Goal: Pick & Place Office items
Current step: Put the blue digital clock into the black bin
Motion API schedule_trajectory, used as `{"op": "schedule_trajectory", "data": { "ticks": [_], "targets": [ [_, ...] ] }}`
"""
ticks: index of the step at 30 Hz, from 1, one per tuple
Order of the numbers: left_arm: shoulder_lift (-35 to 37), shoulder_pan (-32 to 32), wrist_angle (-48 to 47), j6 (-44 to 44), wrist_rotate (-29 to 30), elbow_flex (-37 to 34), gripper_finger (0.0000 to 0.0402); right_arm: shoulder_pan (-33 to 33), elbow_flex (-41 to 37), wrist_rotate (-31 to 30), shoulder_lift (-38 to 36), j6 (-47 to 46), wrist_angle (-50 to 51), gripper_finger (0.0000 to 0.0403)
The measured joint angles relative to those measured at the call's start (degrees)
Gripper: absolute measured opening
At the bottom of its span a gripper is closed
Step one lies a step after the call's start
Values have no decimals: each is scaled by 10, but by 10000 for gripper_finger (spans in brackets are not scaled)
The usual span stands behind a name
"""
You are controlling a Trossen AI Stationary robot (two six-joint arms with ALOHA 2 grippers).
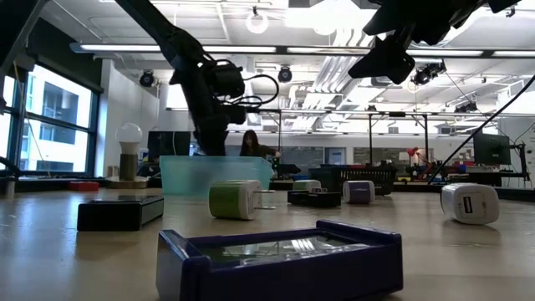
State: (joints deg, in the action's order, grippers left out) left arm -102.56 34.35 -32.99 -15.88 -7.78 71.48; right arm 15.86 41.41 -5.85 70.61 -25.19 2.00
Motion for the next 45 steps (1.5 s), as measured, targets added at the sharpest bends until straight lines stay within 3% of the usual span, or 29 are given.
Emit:
{"op": "schedule_trajectory", "data": {
  "ticks": [11,20,25,31,36,45],
  "targets": [
    [15,-23,94,20,5,0,141,0,0,0,0,0,1,305],
    [148,-113,91,27,5,1,141,0,0,0,0,0,9,305],
    [241,-183,66,43,1,1,141,0,0,0,0,0,9,305],
    [311,-266,-31,134,-6,1,141,0,0,0,0,0,9,305],
    [327,-322,-125,191,-5,1,141,0,0,0,0,0,9,305],
    [323,-404,-196,312,-3,0,141,0,0,0,0,0,9,305]
  ]
}}
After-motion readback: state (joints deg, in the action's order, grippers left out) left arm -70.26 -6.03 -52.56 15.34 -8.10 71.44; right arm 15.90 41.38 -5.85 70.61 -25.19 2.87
